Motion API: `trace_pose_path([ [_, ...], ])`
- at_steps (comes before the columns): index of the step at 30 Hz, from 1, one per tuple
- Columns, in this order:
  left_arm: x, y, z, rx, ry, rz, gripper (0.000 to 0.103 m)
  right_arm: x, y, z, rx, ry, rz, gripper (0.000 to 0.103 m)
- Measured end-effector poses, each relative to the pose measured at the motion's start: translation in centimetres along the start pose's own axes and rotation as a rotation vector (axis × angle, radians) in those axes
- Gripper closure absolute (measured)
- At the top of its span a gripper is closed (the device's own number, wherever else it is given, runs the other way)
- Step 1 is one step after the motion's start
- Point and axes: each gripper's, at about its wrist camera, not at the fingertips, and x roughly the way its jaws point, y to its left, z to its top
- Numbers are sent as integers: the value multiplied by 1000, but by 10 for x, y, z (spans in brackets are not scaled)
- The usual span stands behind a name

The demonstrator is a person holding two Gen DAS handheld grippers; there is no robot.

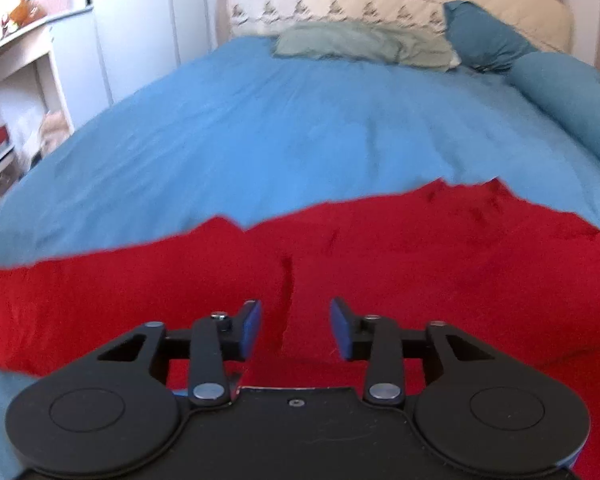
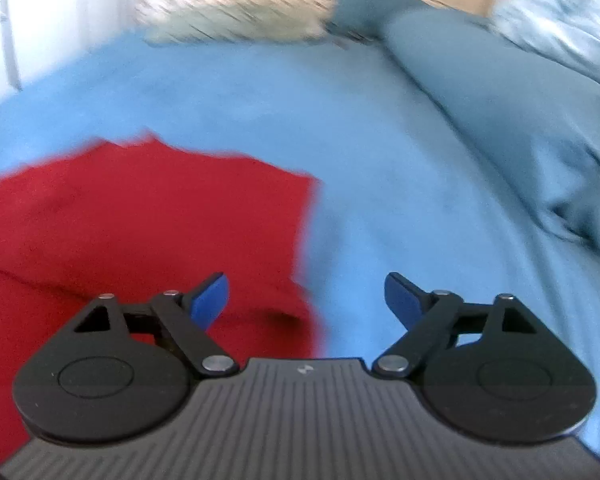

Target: Fold small clothes

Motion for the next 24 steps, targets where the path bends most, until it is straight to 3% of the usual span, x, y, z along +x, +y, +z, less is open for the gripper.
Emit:
trace_pose_path([
  [2, 5, -10, 5, 21, -8, -41, 54, 15, 18, 5, 14, 16, 65, 1],
  [7, 33, -27, 9, 32, 22, -86, 55, 58, 10, -20, 146, 142, 15, 3],
  [9, 43, -28, 8, 16, 44, -99, 55, 49, 1, -26, 183, 113, 43, 3],
  [11, 49, -29, 7, 12, 63, -102, 55, 42, 7, -19, 160, 120, 38, 2],
  [14, 51, -29, 3, 17, 74, -97, 54, 43, 19, 5, 121, 56, 74, 0],
  [17, 54, -29, -2, 8, 93, -92, 42, 75, 37, 34, 75, 55, 65, 0],
  [21, 57, -31, -2, 7, 94, -83, 42, 122, 37, 56, 96, 77, 18, 0],
  [24, 58, -32, -4, 4, 88, -81, 41, 150, 16, 58, 188, 121, -10, 0],
])
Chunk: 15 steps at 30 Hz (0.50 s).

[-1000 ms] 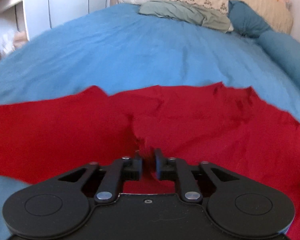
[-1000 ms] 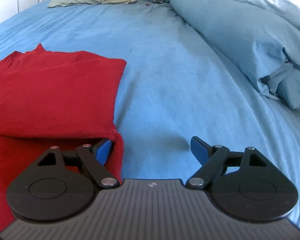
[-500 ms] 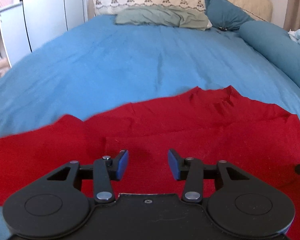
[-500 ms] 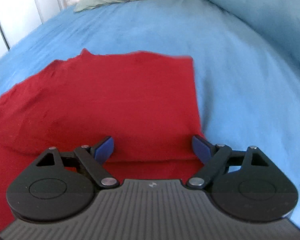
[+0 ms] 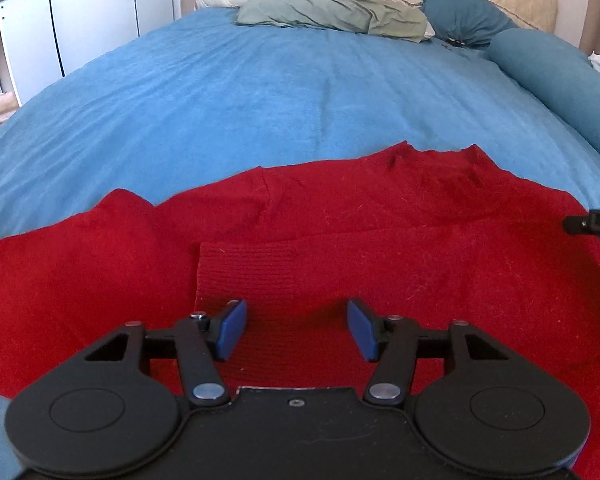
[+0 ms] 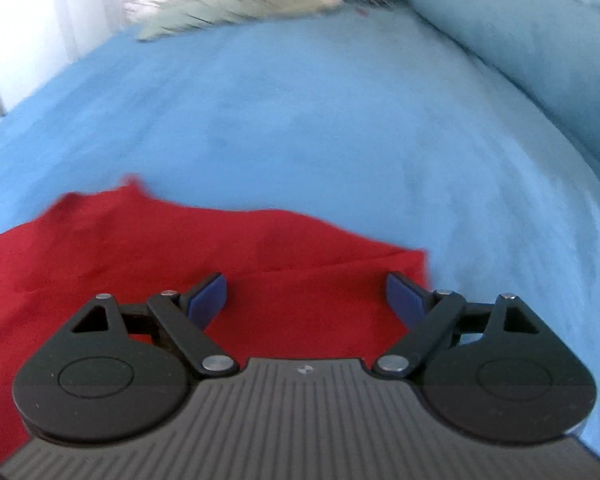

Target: Fold small clothes

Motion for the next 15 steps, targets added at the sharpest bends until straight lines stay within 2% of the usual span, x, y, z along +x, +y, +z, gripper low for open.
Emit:
trace_pose_path([
  [2, -1, -1, -1, 7, -3, 4, 41, 0, -6, 0, 26, -8, 19, 0],
  [7, -4, 0, 4, 0, 17, 3, 41, -19, 6, 7, -57, -16, 1, 0],
  [11, -25, 6, 18, -22, 29, 14, 41, -71, 20, 6, -90, -98, 28, 0],
  [15, -65, 19, 34, -41, 6, 42, 38, -124, 40, 11, -102, -131, 46, 0],
])
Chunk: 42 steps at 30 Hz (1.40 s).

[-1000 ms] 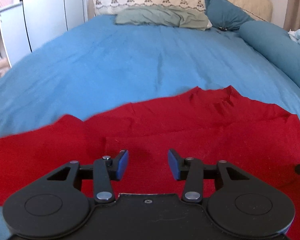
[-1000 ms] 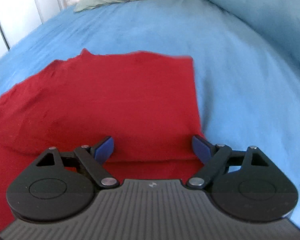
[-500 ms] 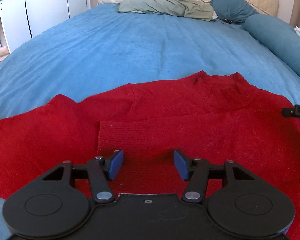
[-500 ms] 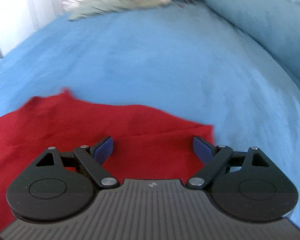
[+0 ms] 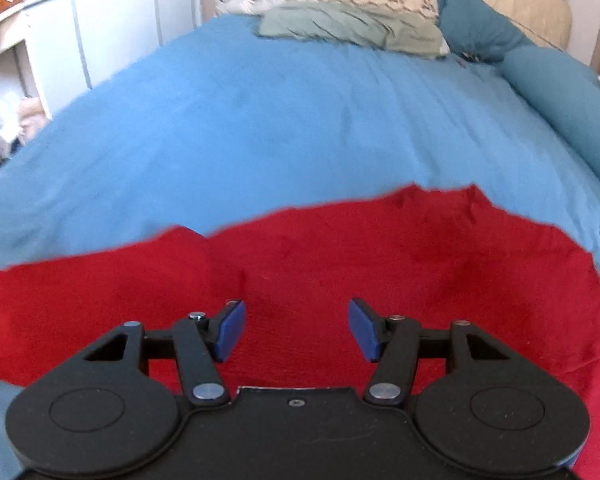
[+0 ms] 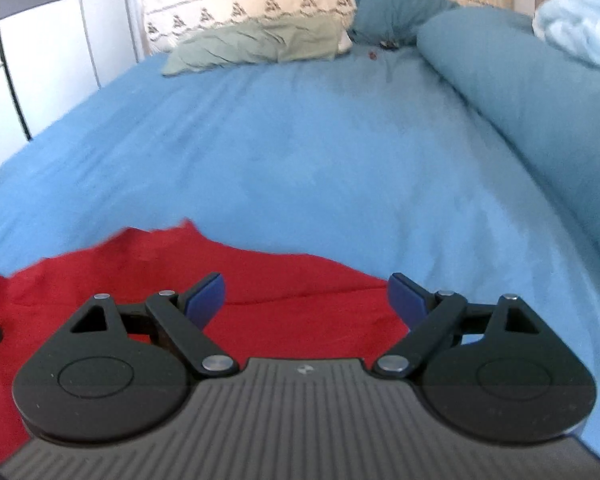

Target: Fold small clothes

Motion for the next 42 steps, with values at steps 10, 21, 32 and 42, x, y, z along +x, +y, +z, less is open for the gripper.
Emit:
trace_pose_path([
  [10, -104, 89, 11, -155, -56, 105, 1, -78, 106, 17, -46, 20, 96, 0],
  [21, -133, 237, -27, -402, -58, 180, 2, -96, 242, -19, -86, 82, 159, 0],
  [32, -61, 349, -74, -582, -29, 217, 58, -78, 316, -72, -111, 136, 135, 0],
  [42, -28, 372, -79, -687, -35, 271, 74, -49, 317, -89, -93, 163, 131, 0],
])
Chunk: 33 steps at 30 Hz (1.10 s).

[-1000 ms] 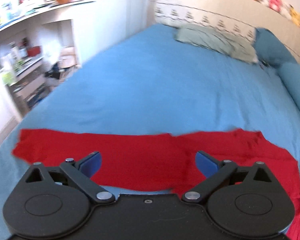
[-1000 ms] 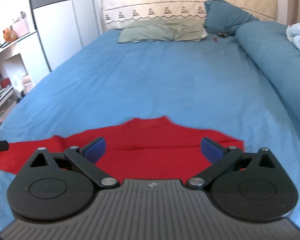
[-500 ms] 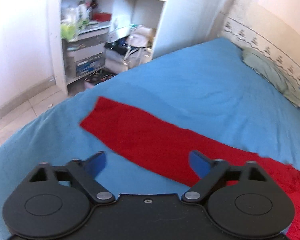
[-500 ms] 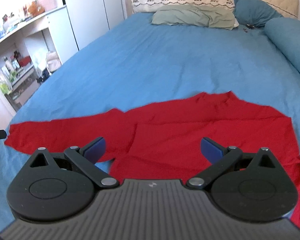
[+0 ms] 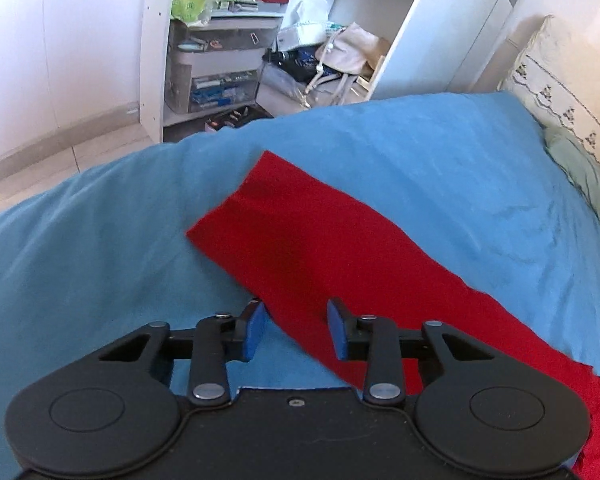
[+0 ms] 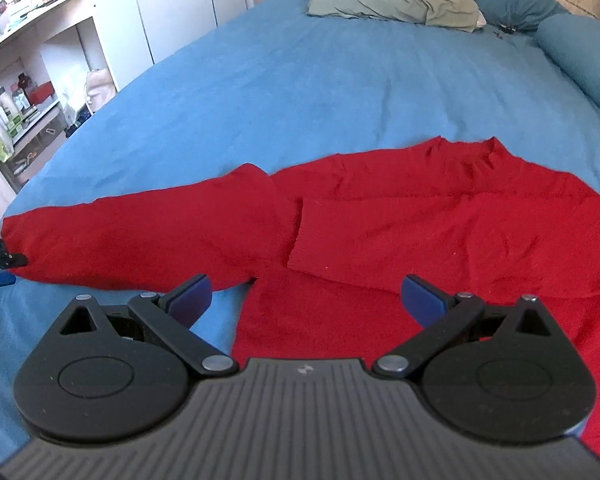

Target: Fold small clothes

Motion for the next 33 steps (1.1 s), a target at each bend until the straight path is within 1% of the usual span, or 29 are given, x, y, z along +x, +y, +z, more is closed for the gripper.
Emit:
trace_pose_path([
  [1, 2, -2, 1, 3, -6, 13, 89, 1, -1, 0, 3, -2, 1, 0],
  [2, 4, -2, 3, 5, -7, 34, 94, 2, -3, 0, 6, -4, 4, 0],
  [4, 7, -3, 5, 1, -6, 40, 96, 2, -6, -1, 11, -10, 7, 0],
  [6, 4, -7, 5, 24, -17, 54, 98, 3, -13, -1, 25, -13, 13, 0],
  [8, -3, -15, 6, 63, -45, 65, 98, 2, -22, -1, 44, -12, 16, 0],
  [10, -20, -29, 7, 111, -99, 52, 98, -2, -34, 2, 57, -19, 21, 0],
  [13, -57, -69, 5, 222, -171, -5, 98, -14, -54, 9, 58, -41, 6, 0],
  [16, -98, -122, -6, 350, -234, -105, 98, -27, -83, 18, 72, -62, -13, 0],
  [17, -112, -146, -13, 397, -252, -154, 98, -32, -95, 22, 81, -74, -19, 0],
  [20, -136, -208, -40, 484, -268, -287, 98, -47, -129, 28, 109, -106, -35, 0],
  [22, -147, -257, -70, 545, -248, -381, 98, -56, -152, 31, 124, -117, -60, 0],
  [23, -150, -275, -84, 565, -238, -419, 98, -61, -165, 32, 132, -121, -79, 0],
  [24, -151, -298, -103, 595, -220, -462, 98, -64, -175, 32, 137, -122, -97, 0],
  [26, -147, -337, -138, 635, -171, -512, 98, -69, -197, 30, 149, -124, -137, 0],
  [27, -142, -356, -158, 652, -132, -540, 98, -70, -210, 28, 161, -125, -153, 0],
  [28, -136, -370, -176, 670, -101, -554, 98, -71, -221, 25, 175, -124, -162, 0],
  [30, -118, -397, -215, 728, -36, -554, 98, -70, -244, 17, 204, -108, -174, 0],
  [33, -88, -414, -260, 775, 58, -538, 98, -65, -271, 4, 226, -71, -181, 0],
])
